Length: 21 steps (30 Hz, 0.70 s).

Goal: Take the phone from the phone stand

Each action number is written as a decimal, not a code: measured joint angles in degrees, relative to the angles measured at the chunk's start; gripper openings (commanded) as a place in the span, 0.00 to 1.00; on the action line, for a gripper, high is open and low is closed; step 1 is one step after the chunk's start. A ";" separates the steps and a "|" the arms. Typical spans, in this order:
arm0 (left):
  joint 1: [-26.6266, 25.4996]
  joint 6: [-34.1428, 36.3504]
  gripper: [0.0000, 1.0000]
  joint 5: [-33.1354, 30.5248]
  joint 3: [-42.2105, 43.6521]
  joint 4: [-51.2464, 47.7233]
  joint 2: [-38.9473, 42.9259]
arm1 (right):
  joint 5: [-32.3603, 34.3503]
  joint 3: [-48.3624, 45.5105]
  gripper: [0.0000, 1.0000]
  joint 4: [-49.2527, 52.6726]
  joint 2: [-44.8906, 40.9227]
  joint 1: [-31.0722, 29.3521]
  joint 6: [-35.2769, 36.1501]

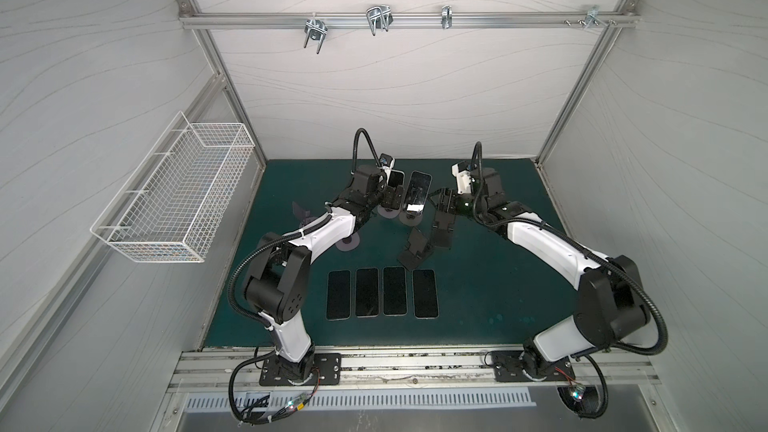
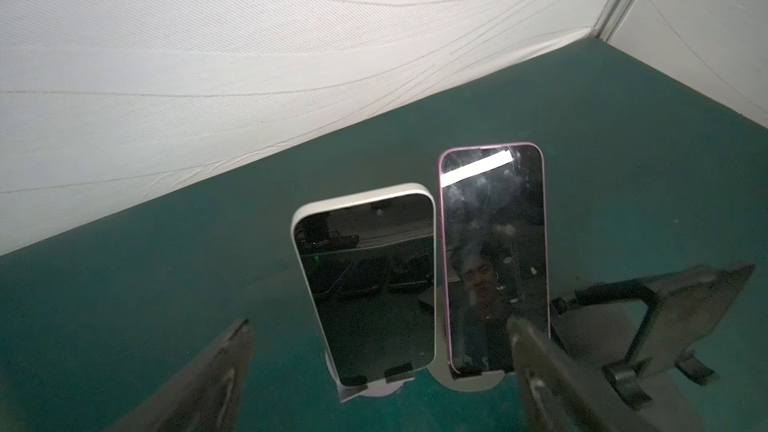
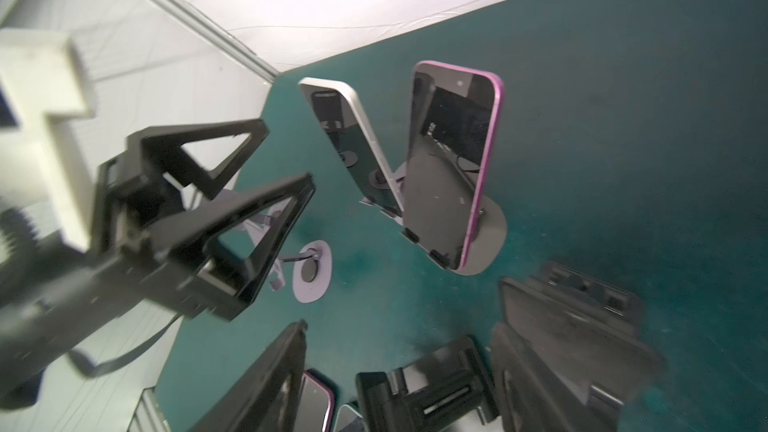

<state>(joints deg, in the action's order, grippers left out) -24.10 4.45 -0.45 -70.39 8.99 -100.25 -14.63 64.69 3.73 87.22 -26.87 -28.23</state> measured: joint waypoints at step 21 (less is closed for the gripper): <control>0.17 -3.54 0.96 0.96 -3.02 2.10 -5.09 | -4.00 4.04 0.63 -1.66 5.03 -0.04 2.21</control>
<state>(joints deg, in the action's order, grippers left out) -23.92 0.91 0.51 -73.41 11.09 -105.34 -18.63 68.73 2.07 92.25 -26.92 -26.02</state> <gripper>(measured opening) 0.964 0.625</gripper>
